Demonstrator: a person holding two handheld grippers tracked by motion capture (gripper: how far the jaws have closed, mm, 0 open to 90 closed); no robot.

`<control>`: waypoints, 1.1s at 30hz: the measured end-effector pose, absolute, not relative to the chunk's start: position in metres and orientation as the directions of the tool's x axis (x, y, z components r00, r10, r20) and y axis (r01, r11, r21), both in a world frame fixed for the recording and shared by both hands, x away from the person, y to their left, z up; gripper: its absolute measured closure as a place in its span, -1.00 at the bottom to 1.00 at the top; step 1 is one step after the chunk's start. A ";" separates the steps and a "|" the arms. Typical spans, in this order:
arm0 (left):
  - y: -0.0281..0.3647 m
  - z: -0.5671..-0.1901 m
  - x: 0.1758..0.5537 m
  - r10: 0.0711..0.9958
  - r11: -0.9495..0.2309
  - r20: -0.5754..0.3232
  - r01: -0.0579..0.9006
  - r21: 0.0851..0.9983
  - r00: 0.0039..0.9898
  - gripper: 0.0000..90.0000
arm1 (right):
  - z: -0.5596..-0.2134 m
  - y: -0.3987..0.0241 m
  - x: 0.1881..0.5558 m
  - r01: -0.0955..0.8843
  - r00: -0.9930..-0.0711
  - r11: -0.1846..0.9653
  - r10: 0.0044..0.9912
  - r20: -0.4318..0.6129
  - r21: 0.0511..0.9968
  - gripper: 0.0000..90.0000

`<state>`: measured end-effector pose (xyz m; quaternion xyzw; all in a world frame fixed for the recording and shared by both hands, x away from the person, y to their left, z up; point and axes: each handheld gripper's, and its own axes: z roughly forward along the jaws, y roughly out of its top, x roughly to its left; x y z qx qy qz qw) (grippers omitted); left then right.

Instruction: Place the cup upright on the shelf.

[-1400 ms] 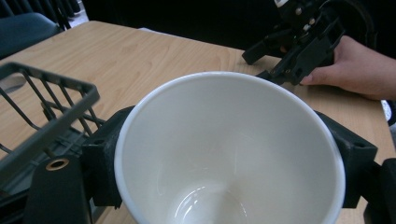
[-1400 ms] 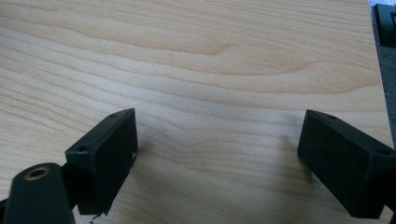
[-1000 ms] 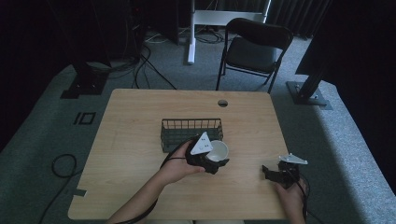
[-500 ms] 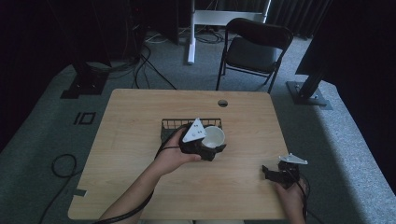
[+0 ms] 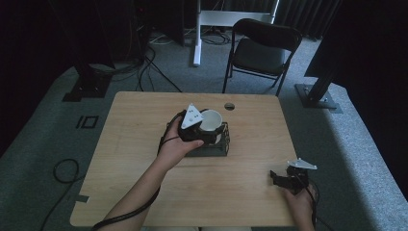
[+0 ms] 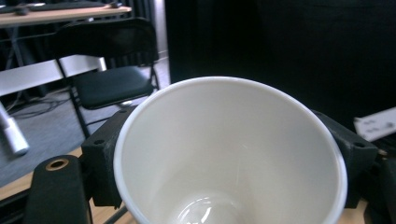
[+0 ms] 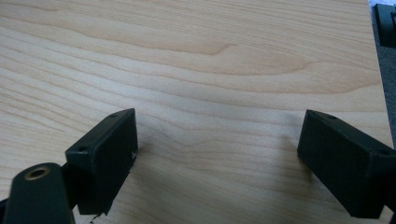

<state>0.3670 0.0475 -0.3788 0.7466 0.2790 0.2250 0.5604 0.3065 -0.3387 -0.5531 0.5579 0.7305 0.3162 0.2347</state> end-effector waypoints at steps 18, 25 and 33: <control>0.046 -0.412 0.396 0.806 -0.154 -0.022 0.245 0.957 0.591 -0.55 | -0.553 -0.339 0.306 0.666 -0.268 0.178 0.963 0.009 0.724 -0.74; 0.049 -0.429 0.404 0.846 -0.131 -0.037 0.275 0.953 0.532 -0.55 | -0.553 -0.339 0.306 0.667 -0.268 0.178 0.963 0.010 0.723 -0.74; 0.052 -0.444 0.408 0.865 -0.126 -0.047 0.307 0.944 0.499 -0.55 | -0.553 -0.339 0.306 0.667 -0.268 0.178 0.963 0.010 0.723 -0.74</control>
